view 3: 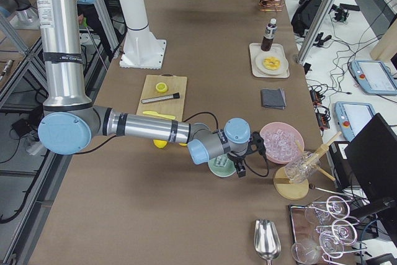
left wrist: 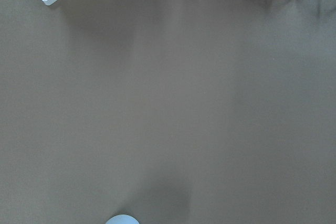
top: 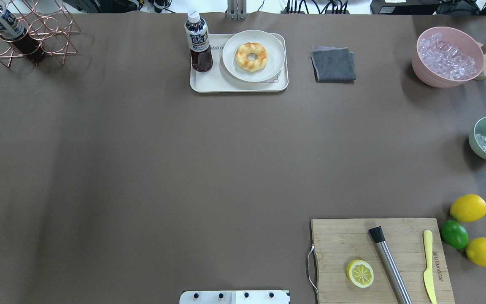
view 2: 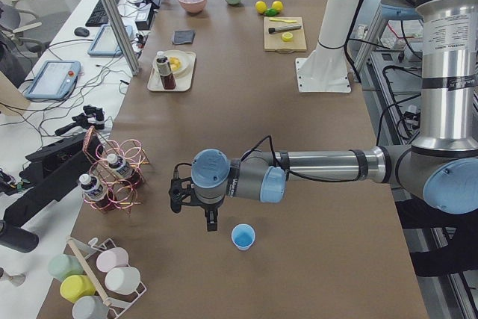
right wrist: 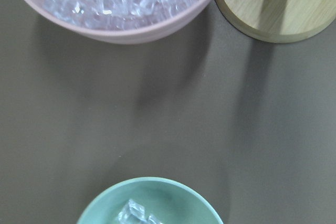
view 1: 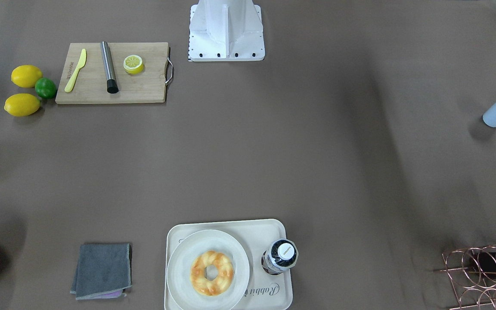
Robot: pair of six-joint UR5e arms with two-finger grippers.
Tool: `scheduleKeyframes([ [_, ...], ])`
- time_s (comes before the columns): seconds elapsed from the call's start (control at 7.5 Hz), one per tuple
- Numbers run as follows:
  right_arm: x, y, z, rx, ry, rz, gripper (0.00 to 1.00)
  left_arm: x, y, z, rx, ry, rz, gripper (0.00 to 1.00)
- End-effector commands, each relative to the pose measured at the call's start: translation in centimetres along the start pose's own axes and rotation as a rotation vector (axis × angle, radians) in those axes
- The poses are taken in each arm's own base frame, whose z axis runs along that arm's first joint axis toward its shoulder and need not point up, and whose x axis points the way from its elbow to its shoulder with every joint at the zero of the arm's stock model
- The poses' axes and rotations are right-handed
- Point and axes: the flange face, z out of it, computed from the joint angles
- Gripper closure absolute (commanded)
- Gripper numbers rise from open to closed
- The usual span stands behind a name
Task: Pour ice into bowl
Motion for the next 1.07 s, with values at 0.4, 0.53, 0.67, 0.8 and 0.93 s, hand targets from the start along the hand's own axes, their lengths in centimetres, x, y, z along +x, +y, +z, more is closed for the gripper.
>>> scheduleKeyframes([
  [0.4, -4.3, -1.9, -13.9, 0.006, 0.044, 0.202, 0.01, -1.0, 0.9, 0.6, -0.016, -0.004, 0.064, 0.02],
  [0.53, -3.1, -1.2, -15.7, 0.025, 0.053, 0.242, 0.01, -0.8, 0.9, 0.5, -0.015, -0.005, 0.068, 0.02],
  [0.67, -2.8, 0.0, -16.2, 0.020, 0.056, 0.267, 0.01, -0.9, 0.9, 0.6, -0.016, -0.005, 0.066, 0.02],
  [0.8, -1.7, 1.3, -16.5, 0.022, 0.065, 0.296, 0.01, -0.9, 0.9, 0.6, -0.017, -0.005, 0.065, 0.02],
  [0.93, -0.5, 2.2, -16.2, 0.013, 0.091, 0.315, 0.01, -1.0, 0.9, 0.7, -0.018, -0.005, 0.064, 0.02],
])
